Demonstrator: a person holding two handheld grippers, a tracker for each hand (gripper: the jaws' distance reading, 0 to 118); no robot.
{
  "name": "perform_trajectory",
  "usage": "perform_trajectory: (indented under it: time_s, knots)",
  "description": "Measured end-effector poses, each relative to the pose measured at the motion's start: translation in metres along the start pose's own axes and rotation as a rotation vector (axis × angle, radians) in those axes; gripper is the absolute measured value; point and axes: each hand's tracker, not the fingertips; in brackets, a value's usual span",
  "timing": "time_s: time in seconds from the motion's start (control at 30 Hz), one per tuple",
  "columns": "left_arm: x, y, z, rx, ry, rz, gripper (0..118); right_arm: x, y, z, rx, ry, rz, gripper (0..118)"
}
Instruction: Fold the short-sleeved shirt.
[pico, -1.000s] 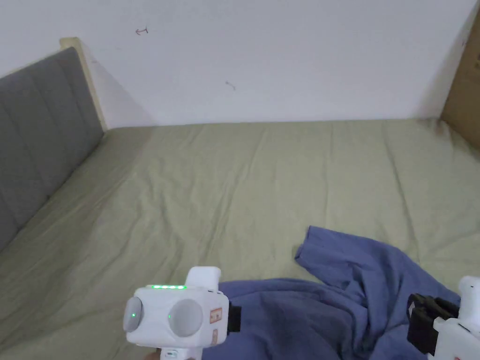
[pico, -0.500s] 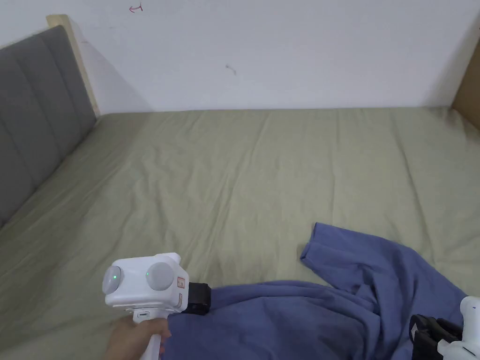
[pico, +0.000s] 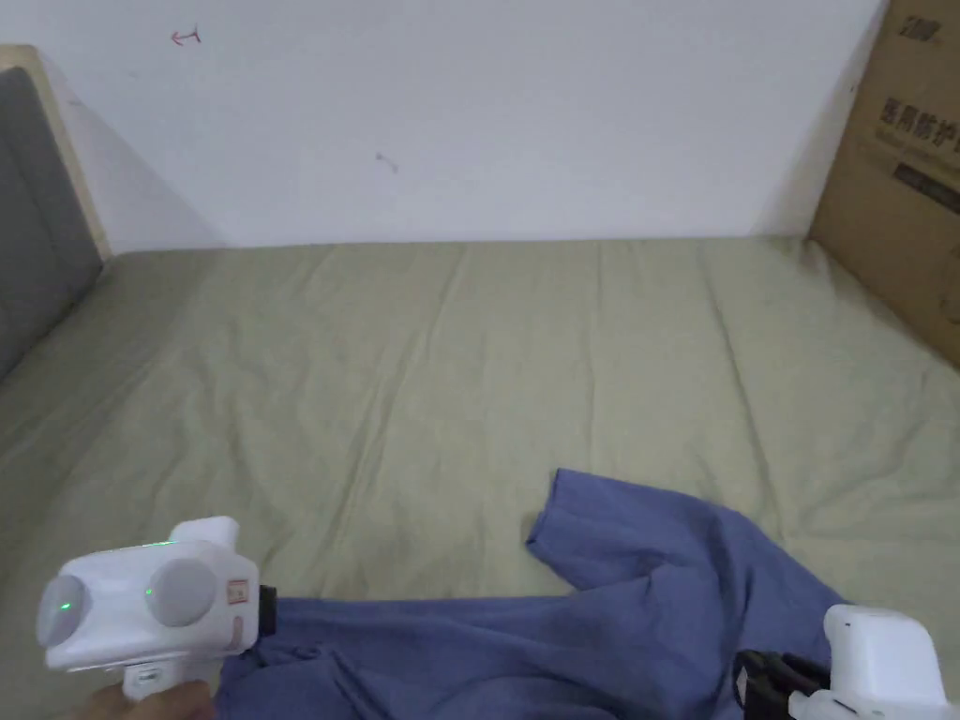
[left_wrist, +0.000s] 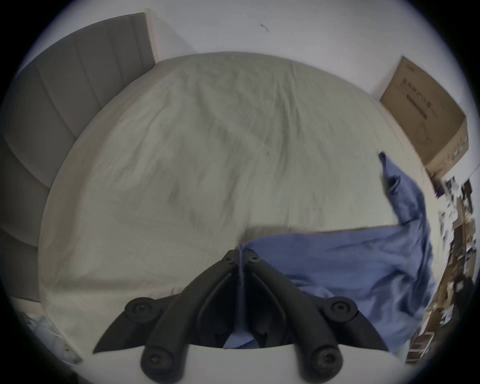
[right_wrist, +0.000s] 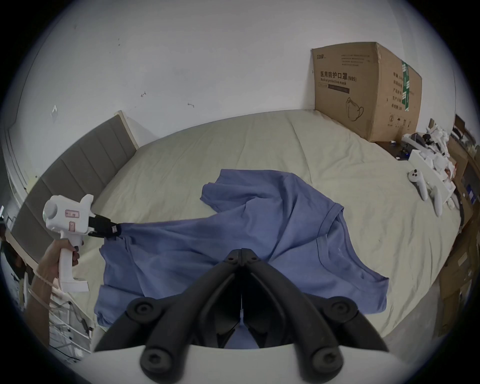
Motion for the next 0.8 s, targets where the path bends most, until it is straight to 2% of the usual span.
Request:
perform_trajectory:
  time_s: [0.07, 0.1, 0.13, 0.17, 0.2, 0.27, 0.3, 0.43, 0.5, 0.53, 0.57, 0.63, 0.67, 0.7, 0.73, 0.8]
  knots:
    - [-0.007, 0.006, 0.019, 0.05, -0.042, 0.004, 0, 0.016, 0.024, -0.014, -0.009, 0.02, 0.02, 1]
    - [-0.008, 0.009, 0.029, 0.087, -0.059, 0.002, 0, 0.021, 0.039, -0.025, -0.048, 0.018, 0.075, 15]
    - [-0.007, 0.011, 0.038, 0.107, -0.065, -0.011, 0, 0.026, 0.055, -0.037, -0.064, 0.005, 0.121, 41]
    - [-0.005, 0.013, 0.047, 0.127, -0.053, -0.027, 0, 0.032, 0.07, -0.051, -0.074, 0.015, 0.159, 78]
    - [-0.001, 0.014, 0.057, 0.152, -0.045, -0.046, 0, 0.038, 0.085, -0.068, -0.097, 0.035, 0.182, 90]
    - [0.003, 0.015, 0.069, 0.173, -0.052, -0.06, 0, 0.049, 0.115, -0.104, -0.133, 0.084, 0.172, 95]
    - [0.003, 0.015, 0.072, 0.18, -0.063, -0.062, 0, 0.055, 0.129, -0.123, -0.156, 0.068, 0.158, 96]
    - [0.008, 0.014, 0.072, 0.185, -0.037, -0.069, 0, 0.08, 0.154, -0.206, -0.313, -0.003, 0.128, 96]
    - [0.007, 0.014, 0.066, 0.174, -0.021, -0.077, 0, 0.09, 0.146, -0.241, -0.434, -0.09, 0.11, 95]
    - [0.006, 0.012, 0.064, 0.17, -0.019, -0.07, 0, 0.099, 0.136, -0.258, -0.492, -0.099, 0.137, 90]
    - [0.005, 0.011, 0.062, 0.165, -0.018, -0.068, 0, 0.102, 0.124, -0.267, -0.544, -0.113, 0.149, 64]
    - [0.004, 0.011, 0.056, 0.151, -0.004, -0.07, 0, 0.098, 0.118, -0.254, -0.429, -0.101, 0.156, 62]
    - [0.004, 0.01, 0.055, 0.147, 0.005, -0.082, 0, 0.101, 0.121, -0.253, -0.45, -0.103, 0.135, 50]
    - [0.005, 0.011, 0.055, 0.141, 0.006, -0.087, 0, 0.101, 0.126, -0.25, -0.447, -0.101, 0.135, 30]
    - [0.003, 0.012, 0.053, 0.136, 0.006, -0.09, 0, 0.102, 0.13, -0.249, -0.444, -0.097, 0.136, 5]
    - [0.002, 0.013, 0.06, 0.141, -0.013, -0.075, 0, 0.11, 0.138, -0.25, -0.457, -0.076, 0.036, 4]
